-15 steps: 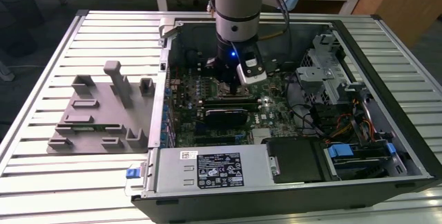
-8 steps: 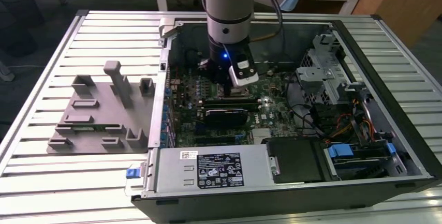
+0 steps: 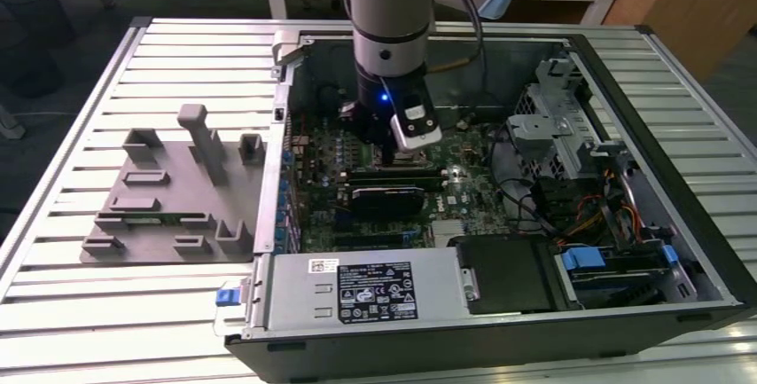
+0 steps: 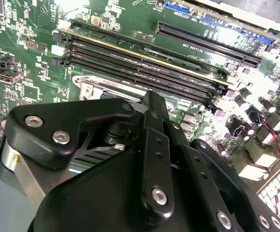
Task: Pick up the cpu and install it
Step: 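Install the second cpu locking lever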
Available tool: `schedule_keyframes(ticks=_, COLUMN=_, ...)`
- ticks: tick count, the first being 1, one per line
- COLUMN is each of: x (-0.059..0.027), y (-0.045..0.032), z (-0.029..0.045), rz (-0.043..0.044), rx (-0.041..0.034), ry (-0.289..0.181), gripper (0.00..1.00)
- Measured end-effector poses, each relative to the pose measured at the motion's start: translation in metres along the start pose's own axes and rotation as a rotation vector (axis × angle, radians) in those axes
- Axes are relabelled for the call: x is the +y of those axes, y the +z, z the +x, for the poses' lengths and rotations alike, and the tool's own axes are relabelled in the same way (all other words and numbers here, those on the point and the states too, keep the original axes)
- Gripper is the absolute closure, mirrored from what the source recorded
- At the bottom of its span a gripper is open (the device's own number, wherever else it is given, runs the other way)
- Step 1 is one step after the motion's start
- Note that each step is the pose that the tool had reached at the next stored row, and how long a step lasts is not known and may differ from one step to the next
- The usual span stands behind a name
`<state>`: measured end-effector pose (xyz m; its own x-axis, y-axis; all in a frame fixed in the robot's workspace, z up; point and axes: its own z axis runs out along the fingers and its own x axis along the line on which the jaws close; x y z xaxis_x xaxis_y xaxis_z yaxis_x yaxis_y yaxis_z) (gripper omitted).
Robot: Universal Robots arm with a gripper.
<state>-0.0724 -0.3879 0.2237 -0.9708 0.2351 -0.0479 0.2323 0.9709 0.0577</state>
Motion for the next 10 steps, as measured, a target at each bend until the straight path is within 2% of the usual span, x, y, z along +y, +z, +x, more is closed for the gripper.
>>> schedule_keyframes(ticks=2, x=-0.0018, y=0.0010, z=0.0001, rz=-0.0036, rx=0.0009, ry=0.000, gripper=0.89)
schedule_keyframes(ticks=4, x=-0.0046, y=0.0023, z=0.0004, rz=-0.0125, rx=0.0029, ry=0.001, gripper=0.89)
schedule_keyframes(ticks=7, x=-0.0098, y=0.0035, z=0.0006, rz=-0.0347, rx=0.0083, ry=0.002, gripper=0.89)
schedule_keyframes(ticks=10, x=-0.0141, y=0.0042, z=0.0019, rz=-0.0626, rx=0.0150, ry=0.004, gripper=0.89)
